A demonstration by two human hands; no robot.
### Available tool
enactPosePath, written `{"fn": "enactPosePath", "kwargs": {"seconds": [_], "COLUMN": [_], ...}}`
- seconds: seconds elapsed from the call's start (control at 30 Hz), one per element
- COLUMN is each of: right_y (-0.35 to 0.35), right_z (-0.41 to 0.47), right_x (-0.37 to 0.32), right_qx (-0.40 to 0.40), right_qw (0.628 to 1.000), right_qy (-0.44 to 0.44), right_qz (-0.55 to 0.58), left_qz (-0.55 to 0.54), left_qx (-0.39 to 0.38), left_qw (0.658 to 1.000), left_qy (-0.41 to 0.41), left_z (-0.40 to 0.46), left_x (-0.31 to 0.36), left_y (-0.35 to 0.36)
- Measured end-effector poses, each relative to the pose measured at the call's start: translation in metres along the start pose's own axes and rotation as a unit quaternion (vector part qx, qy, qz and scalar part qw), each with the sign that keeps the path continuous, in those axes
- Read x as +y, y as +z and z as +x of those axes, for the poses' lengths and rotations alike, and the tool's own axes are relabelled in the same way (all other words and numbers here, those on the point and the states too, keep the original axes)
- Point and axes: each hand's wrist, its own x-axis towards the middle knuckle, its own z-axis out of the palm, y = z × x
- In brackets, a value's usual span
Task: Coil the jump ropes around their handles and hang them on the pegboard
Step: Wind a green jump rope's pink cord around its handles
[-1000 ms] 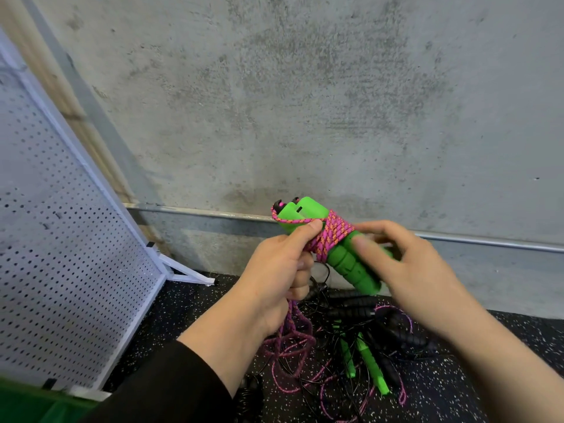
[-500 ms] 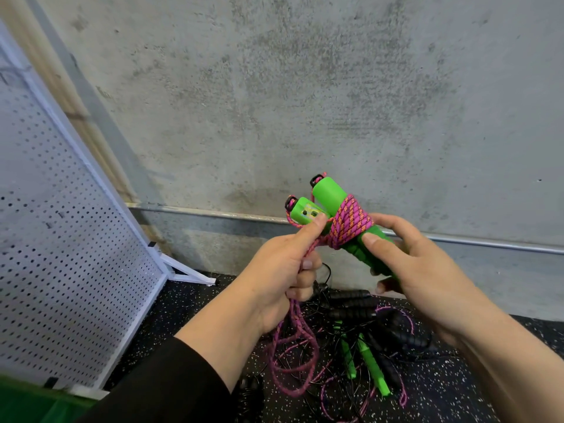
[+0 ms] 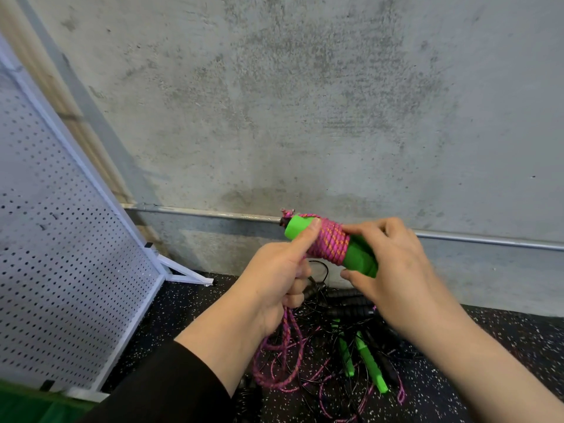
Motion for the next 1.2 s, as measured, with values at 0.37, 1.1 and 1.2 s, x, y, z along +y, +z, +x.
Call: {"fn": "enactPosePath", "kwargs": {"seconds": [0.37,1.1,1.2], "right_y": [-0.014,-0.018,-0.013], "right_z": [0.002,0.007,0.006], "right_x": [-0.018,0.01,0.01], "right_qx": [-0.004,-0.018,-0.005], "right_qw": [0.946,0.948,0.982], "right_qy": [0.113,0.165,0.127], "right_qz": [0.304,0.27,0.142], "left_qz": [-0.032,-0.007,-0.011], "left_qx": [0.02,-0.038,-0.042], "left_qw": [0.998,0.999,0.999], "left_qy": [0.052,0.034,0.031], "left_z": [0.003,-0.005,-0.005], "left_x": [0.005,0.012,0.012], "left_y": [-0.006,-0.003,-0.001]}}
